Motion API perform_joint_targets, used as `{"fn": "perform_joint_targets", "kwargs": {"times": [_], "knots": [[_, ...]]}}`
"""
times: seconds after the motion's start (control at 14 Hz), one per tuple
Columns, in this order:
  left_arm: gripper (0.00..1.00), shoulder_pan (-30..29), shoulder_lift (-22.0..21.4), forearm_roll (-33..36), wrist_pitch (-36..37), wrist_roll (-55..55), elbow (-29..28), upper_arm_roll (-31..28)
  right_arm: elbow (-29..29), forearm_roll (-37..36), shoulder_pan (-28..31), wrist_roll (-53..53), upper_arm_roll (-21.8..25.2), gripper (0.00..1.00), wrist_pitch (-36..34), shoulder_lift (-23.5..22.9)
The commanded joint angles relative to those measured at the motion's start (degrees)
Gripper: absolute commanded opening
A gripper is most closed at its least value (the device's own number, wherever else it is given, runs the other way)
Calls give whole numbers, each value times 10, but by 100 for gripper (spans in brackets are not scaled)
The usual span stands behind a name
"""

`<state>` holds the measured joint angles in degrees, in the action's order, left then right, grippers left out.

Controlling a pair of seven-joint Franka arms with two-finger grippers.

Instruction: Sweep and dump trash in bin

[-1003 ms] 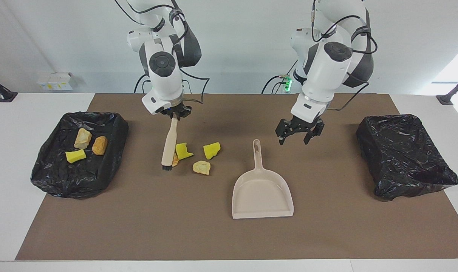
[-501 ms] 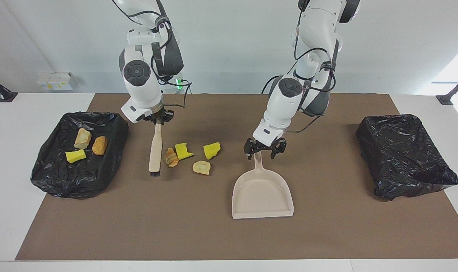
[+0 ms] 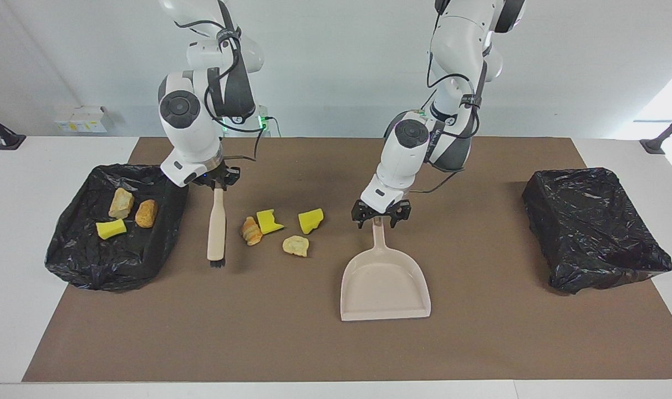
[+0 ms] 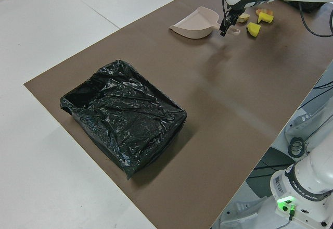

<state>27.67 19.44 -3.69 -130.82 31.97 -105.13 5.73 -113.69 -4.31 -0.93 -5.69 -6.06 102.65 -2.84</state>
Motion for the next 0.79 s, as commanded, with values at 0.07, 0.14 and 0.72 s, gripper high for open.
{"fn": "perform_joint_targets", "kwargs": {"times": [0.07, 0.14, 0.72], "knots": [[47, 8, -21, -4, 1, 0, -25, -9, -29, -11, 19, 22, -8, 0, 20, 13], [32, 8, -21, -4, 6, 0, -25, -9, -36, -10, 29, 32, -9, 0, 26, 17], [0, -39, -55, 6, 116, -164, -4, -14, -195, 2, 28, 38, -10, 0, 107, 100]]}}
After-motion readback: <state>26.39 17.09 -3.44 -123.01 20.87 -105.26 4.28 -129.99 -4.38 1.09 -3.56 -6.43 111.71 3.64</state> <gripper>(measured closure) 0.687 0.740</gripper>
